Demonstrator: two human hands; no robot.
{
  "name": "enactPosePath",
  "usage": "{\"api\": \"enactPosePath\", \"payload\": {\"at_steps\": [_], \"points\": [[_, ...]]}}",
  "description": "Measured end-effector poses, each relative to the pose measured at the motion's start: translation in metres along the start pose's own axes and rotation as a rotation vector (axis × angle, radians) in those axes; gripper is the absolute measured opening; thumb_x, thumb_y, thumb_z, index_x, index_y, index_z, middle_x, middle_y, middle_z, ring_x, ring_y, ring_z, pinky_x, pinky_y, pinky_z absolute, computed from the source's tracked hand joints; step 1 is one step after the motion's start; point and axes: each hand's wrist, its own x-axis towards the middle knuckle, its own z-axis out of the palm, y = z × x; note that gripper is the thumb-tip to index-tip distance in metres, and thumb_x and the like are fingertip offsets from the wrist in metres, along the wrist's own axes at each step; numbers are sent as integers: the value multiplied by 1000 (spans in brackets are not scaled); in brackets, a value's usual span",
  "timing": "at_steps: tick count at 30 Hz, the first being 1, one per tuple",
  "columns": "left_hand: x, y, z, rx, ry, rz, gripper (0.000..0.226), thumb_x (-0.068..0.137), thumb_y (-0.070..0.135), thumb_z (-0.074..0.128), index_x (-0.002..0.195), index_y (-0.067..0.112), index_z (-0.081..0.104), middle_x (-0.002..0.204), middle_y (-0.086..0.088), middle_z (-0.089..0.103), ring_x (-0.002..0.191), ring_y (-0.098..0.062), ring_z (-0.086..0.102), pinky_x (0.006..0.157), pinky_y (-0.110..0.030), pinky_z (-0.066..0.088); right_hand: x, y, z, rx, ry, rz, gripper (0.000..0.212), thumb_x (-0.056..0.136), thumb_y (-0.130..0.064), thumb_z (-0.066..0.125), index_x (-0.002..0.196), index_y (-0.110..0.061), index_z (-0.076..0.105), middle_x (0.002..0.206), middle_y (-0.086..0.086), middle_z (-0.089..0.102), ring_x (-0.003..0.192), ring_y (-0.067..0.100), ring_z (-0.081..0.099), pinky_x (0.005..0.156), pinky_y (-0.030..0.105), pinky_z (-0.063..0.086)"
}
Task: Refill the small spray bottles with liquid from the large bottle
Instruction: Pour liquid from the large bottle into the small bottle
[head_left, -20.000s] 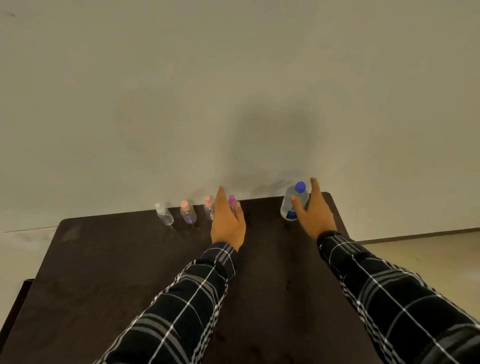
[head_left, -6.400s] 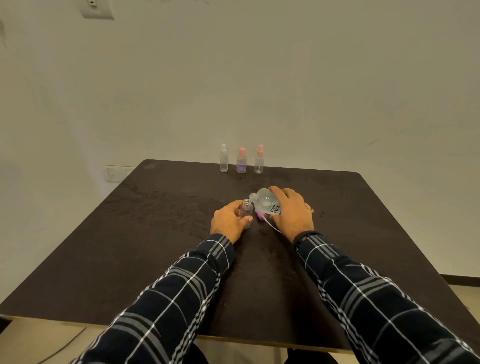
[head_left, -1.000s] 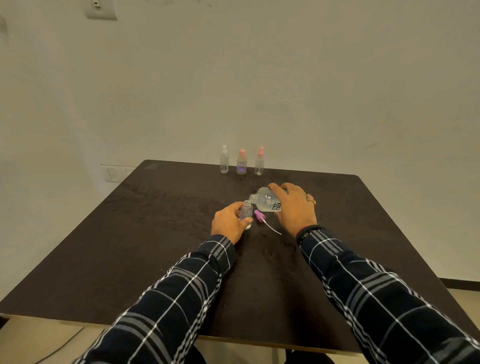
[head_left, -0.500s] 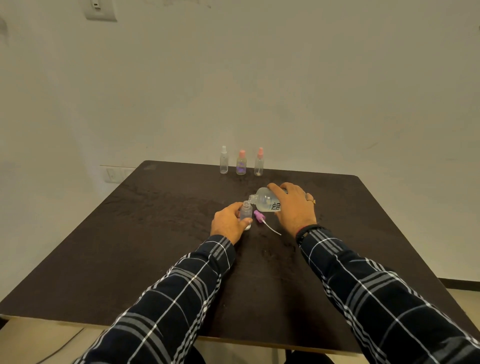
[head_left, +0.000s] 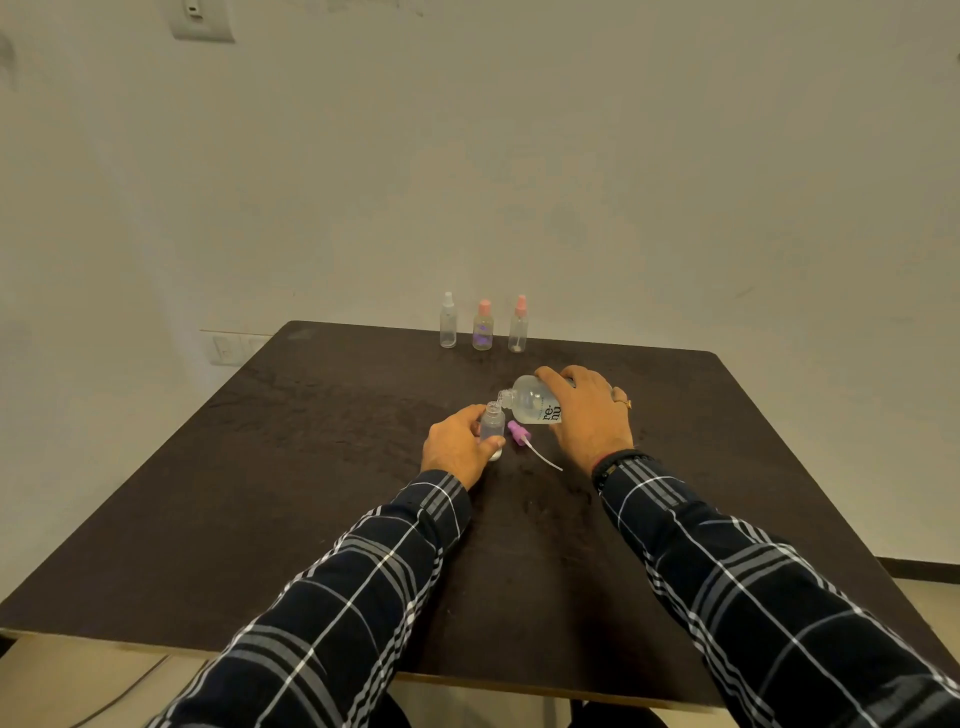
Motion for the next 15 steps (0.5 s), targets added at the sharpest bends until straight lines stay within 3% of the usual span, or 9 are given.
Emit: {"api": "enactPosePath", "payload": {"at_steps": [15], "points": [[-1,0,0,-2,9,5,45,88,33,74,131,32,60,109,5,69,100,-17,67,96,-41,55,1,0,2,21,-14,10,71,87,-20,71,143,-42,33,143,2,41,137,28,36,112,66,28]]}}
